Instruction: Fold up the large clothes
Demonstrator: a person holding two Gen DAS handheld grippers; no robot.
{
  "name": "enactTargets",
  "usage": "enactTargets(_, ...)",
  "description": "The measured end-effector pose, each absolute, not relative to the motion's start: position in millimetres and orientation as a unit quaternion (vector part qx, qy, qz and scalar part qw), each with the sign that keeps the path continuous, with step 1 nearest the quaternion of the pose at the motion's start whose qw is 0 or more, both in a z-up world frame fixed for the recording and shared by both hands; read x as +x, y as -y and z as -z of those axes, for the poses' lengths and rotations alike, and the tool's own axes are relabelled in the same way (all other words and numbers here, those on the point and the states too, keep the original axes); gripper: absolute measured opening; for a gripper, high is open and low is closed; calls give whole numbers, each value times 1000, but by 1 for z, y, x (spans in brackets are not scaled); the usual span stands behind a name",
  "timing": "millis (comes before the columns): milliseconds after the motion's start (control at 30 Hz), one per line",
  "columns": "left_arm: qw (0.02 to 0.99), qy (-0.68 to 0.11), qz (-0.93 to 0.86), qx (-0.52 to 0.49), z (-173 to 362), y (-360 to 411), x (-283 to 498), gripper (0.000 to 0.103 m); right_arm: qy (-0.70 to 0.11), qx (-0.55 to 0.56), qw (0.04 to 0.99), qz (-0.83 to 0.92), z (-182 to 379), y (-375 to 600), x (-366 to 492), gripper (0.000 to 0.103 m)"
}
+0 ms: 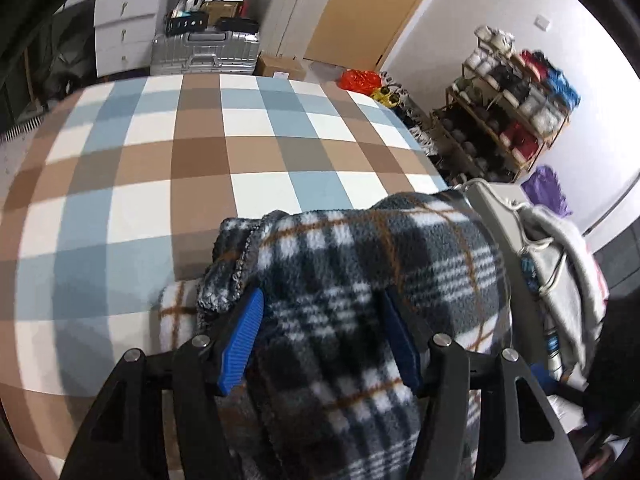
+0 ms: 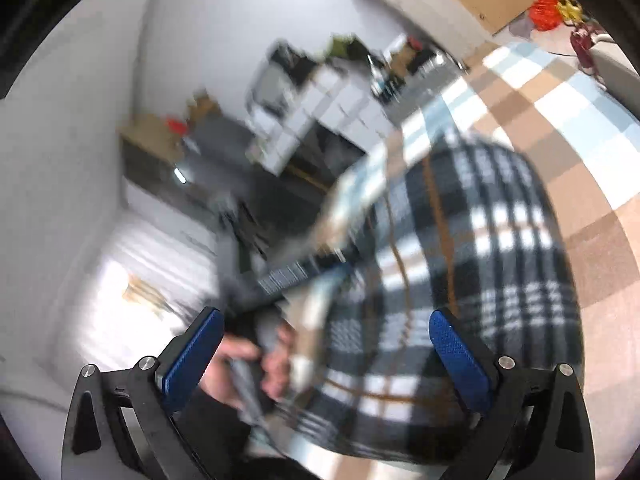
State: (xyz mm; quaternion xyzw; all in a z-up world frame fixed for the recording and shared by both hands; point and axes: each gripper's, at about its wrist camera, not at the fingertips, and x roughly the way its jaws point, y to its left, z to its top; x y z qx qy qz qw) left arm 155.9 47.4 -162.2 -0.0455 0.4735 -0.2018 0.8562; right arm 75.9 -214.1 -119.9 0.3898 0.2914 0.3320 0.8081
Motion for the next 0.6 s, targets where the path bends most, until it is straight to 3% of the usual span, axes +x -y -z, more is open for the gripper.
enactTargets(100,868,-465,176,-14,148,-41,138,55,-273,395,813,-329,117,230,72,103)
enactTargets(267,872,-449,192,31,141,-29,98,55,-356,370,802,-303,150,216,93,103)
enactTargets(500,862,-473,155,102,191,-23,72,56,-348,376,800,-313,159,218,95,103)
enactTargets(600,873,-455,153,82,205,-32,69,61,-342,391,790,-325,163,224,96,103)
